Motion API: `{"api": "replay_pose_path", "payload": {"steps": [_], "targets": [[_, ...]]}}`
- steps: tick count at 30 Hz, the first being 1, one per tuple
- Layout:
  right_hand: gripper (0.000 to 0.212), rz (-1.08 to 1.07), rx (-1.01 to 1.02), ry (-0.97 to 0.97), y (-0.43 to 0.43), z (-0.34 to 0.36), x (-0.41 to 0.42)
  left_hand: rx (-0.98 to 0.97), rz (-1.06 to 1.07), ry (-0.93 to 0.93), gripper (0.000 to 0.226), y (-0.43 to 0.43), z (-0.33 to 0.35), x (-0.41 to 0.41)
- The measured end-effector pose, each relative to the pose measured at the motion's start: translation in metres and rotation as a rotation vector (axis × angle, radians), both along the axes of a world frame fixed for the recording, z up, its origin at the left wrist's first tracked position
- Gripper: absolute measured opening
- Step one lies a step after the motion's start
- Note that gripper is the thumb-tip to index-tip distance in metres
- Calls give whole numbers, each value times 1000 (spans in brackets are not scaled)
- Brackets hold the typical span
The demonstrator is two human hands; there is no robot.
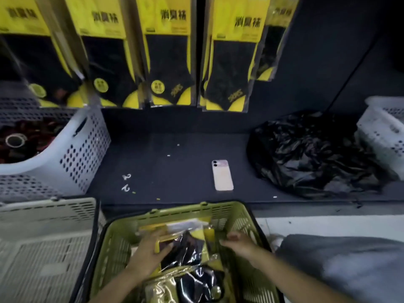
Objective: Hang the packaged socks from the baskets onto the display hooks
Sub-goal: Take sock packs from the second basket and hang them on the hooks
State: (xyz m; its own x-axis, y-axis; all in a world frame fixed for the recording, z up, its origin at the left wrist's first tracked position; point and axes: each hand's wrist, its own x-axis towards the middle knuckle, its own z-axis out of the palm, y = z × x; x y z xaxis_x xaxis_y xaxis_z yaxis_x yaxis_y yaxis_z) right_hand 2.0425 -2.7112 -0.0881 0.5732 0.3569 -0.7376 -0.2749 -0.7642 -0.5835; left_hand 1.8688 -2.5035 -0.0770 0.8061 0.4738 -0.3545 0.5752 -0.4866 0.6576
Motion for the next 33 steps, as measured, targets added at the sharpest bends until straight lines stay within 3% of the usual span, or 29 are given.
{"api": "replay_pose_path", "payload": {"steps": [5,10,14,18,22,26,30,33], "targets": [[58,8,-56,49,10,-29,-23,-29,265,320,80,13,-57,-53],[69,88,-107,137,25,-38,-34,-188,430,304,65,14,-70,-59],[46,253,-179,173,24,-50,-46,-217,427,402,65,-3,-69,-56],[90,136,-152,109,17,-61,-56,-536,410,431,32,-24,-75,-69],[99,184,-120,263,15,-57,-58,-719,367,472,49,-25,-69,-77],[92,214,-106,356,12,-46,-53,-730,335,586,58,-13,-59,-83],[35,402,-152,411,7,-12,-13,-786,221,631,61,0,-47,-79],[40,347,-59,437,-1,8,18,-714,50,599,43,5,-31,-69]]}}
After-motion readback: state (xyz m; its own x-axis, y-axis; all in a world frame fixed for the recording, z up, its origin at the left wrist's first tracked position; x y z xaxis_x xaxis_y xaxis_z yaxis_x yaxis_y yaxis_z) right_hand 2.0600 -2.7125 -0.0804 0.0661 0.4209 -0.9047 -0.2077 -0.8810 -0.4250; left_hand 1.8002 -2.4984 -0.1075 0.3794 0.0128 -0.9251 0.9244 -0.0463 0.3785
